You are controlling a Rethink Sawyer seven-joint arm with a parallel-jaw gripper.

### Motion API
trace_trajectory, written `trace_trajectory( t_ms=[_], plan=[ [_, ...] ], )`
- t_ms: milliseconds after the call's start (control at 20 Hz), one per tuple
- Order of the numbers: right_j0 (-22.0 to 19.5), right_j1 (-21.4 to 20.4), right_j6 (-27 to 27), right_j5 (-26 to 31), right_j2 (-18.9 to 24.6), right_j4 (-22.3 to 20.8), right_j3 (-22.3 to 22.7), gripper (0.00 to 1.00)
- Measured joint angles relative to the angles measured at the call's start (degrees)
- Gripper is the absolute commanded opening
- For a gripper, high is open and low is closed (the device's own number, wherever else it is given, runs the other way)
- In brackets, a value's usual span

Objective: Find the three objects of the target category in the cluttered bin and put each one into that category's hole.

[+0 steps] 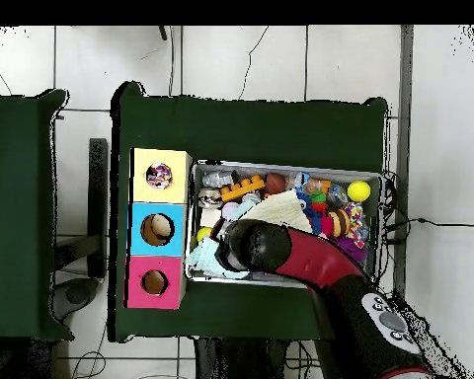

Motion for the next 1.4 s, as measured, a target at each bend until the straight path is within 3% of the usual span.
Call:
trace_trajectory(
  t_ms=[50,100,850,1050,1400],
  plan=[
    [0.4,0.0,0.0,-1.2,0.0,-0.2,0.5,0.0],
    [0.7,0.0,0.0,-2.3,0.0,-0.4,0.9,1.0],
    [4.3,-2.2,0.0,-3.3,-1.3,-0.5,2.2,1.0],
    [4.2,-5.4,0.0,0.1,-4.8,-1.8,1.8,1.0],
    [2.5,-6.7,0.0,5.4,-8.4,-5.1,-0.5,1.0]
  ],
)
